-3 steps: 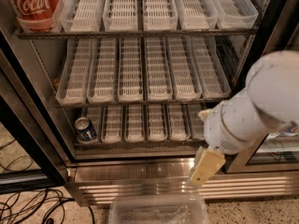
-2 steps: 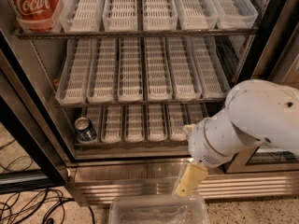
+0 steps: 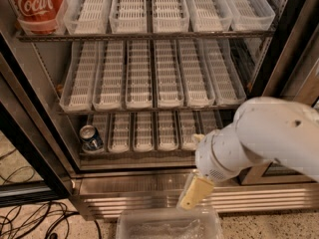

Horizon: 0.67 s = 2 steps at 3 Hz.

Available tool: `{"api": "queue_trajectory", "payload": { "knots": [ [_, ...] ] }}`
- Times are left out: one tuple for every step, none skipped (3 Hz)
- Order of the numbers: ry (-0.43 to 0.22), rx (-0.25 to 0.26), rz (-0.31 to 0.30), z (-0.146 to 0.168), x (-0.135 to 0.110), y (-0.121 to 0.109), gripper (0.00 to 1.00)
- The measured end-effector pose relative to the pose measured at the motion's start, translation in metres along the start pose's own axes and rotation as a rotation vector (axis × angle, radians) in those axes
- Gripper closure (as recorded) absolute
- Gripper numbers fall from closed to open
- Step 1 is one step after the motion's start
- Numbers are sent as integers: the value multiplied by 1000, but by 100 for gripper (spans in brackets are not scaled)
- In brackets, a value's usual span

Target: Pick pepsi can from bottom shelf of fridge

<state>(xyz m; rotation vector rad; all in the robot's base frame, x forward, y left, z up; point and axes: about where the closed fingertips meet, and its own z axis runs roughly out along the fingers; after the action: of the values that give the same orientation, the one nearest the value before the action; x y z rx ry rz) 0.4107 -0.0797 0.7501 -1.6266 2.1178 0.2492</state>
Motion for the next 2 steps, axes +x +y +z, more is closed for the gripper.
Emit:
{"api": "queue_trajectory", "payload": {
  "knots": [
    [-61,33,7,46,-6,-1,0],
    [-139,70,17,90,-12,-12,0]
  ]
}}
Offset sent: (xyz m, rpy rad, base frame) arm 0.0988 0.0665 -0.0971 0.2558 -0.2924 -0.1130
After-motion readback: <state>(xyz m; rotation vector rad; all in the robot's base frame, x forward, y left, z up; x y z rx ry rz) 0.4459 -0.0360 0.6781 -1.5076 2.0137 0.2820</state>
